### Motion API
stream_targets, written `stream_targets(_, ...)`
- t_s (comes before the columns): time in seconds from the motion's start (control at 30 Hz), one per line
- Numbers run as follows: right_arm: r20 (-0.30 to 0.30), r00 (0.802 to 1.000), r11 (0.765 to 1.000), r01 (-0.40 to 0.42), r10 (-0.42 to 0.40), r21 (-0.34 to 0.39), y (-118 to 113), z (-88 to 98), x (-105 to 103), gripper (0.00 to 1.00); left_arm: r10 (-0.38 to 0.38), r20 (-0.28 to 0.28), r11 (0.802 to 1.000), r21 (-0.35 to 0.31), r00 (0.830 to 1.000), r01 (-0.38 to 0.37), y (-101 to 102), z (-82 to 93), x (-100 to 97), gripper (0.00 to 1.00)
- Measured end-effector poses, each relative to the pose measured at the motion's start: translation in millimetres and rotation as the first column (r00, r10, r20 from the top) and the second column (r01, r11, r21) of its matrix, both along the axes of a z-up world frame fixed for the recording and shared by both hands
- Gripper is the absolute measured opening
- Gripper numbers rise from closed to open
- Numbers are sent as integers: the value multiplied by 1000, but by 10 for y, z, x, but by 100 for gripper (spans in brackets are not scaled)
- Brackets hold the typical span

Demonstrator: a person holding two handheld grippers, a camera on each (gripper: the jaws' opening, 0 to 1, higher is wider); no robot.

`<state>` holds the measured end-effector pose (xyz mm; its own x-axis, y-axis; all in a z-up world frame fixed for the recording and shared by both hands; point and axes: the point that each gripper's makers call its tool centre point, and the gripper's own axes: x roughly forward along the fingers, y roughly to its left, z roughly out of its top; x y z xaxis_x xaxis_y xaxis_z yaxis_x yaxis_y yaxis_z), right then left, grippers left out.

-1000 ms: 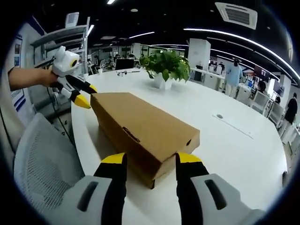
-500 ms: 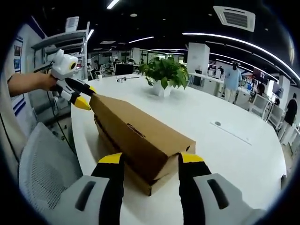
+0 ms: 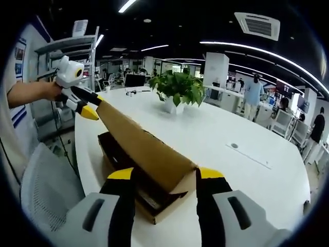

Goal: Operate the shoe box by opening the lid, removing the specified soft item, and placing it in the target area until the item is outside and the box remains undamaged.

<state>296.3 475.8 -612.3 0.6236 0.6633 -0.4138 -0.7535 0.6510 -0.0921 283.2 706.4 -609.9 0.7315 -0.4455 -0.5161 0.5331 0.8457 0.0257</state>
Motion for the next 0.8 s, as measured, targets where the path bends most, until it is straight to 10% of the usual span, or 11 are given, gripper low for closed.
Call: stream_targets(0.8, 60, 998, 999, 34, -32, -31, -94, 239, 474, 24, -28, 99, 998, 67, 995, 21, 112, 281, 379, 27)
